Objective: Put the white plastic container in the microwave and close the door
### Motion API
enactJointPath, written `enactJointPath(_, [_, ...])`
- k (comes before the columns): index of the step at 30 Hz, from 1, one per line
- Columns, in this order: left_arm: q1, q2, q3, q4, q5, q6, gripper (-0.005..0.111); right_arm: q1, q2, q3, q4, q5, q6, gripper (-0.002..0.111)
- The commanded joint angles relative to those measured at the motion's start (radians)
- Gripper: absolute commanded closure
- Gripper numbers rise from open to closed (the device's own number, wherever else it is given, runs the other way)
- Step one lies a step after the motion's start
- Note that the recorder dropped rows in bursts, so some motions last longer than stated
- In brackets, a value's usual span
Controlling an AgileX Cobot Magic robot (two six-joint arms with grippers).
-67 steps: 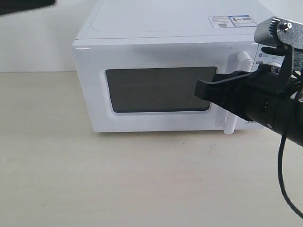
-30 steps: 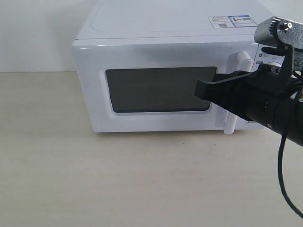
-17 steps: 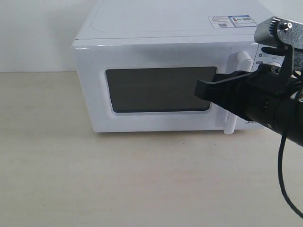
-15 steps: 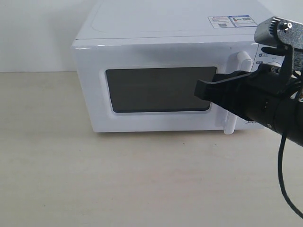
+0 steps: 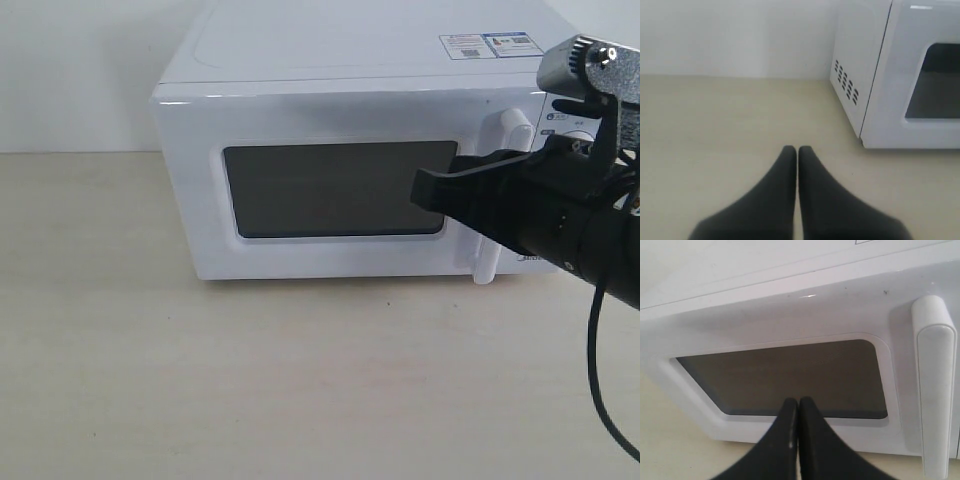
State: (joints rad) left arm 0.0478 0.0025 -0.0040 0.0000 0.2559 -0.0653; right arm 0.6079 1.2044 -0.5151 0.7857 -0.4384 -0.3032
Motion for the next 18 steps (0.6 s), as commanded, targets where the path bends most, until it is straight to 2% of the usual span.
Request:
enactJointPath(1, [0.003, -0.002, 0.004, 0.024, 0.04, -0.063, 0.103, 0.003, -0.008, 0.006, -0.003, -0.006, -0.005, 0.108])
enactJointPath(13, [-0.003, -0.002, 0.004, 0.016, 0.072, -0.07, 0.103, 0.003, -0.008, 0.006, -0.003, -0.006, -0.005, 0.108])
enactJointPath(18, [-0.09, -0.002, 0.004, 0.02, 0.073, -0.068, 0.103, 0.003, -0.008, 0.006, -0.003, -0.006, -0.005, 0.108])
